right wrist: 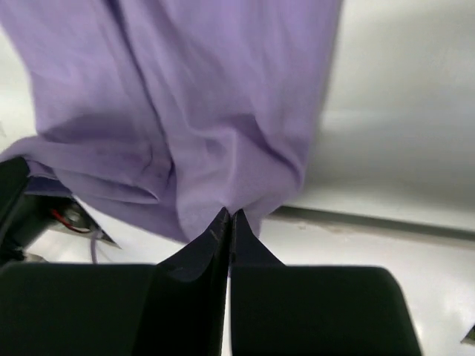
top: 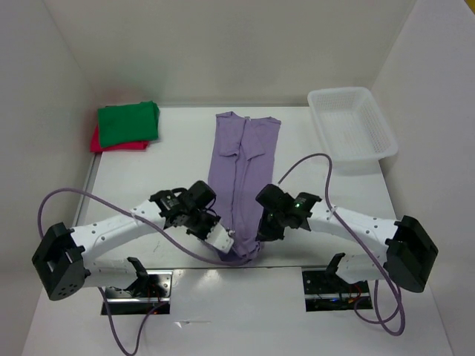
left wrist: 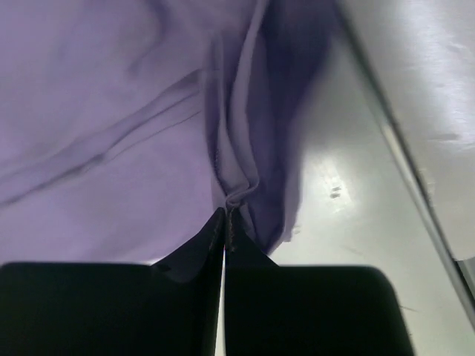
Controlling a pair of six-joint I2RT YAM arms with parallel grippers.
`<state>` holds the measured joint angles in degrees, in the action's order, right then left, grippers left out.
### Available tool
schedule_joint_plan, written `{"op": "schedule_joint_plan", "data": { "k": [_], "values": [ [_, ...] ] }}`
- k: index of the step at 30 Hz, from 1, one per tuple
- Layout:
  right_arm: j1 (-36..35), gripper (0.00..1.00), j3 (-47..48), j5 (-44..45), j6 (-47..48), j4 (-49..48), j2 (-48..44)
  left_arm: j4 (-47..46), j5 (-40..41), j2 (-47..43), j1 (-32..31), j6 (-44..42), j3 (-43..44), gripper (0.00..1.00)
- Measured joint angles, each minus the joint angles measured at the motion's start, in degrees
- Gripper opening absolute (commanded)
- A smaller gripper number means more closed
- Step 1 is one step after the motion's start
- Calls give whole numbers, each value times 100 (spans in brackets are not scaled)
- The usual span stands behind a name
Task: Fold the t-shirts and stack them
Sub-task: Fold the folded rectangular tshirt in 1/3 of the way
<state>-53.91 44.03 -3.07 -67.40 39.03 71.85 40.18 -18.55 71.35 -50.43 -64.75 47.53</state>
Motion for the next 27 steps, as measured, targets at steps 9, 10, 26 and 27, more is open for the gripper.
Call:
{"op": "schedule_joint_plan", "data": {
  "k": [9,10,26,27],
  "values": [
    [1731,0,1300,-251,1414,197,772,-310,-221,485,1788,592,1102,0],
    [1934,0,1510,-289,1587,201,942,-450,-232,562,1921,647,1185,0],
    [3582,0,3779,-859,3099,157,3265,-2063,-11,2708,2448,807,2826,0],
    [3630,0,3910,-896,3141,157,3410,-2087,-11,2846,2494,815,2981,0]
  ]
}}
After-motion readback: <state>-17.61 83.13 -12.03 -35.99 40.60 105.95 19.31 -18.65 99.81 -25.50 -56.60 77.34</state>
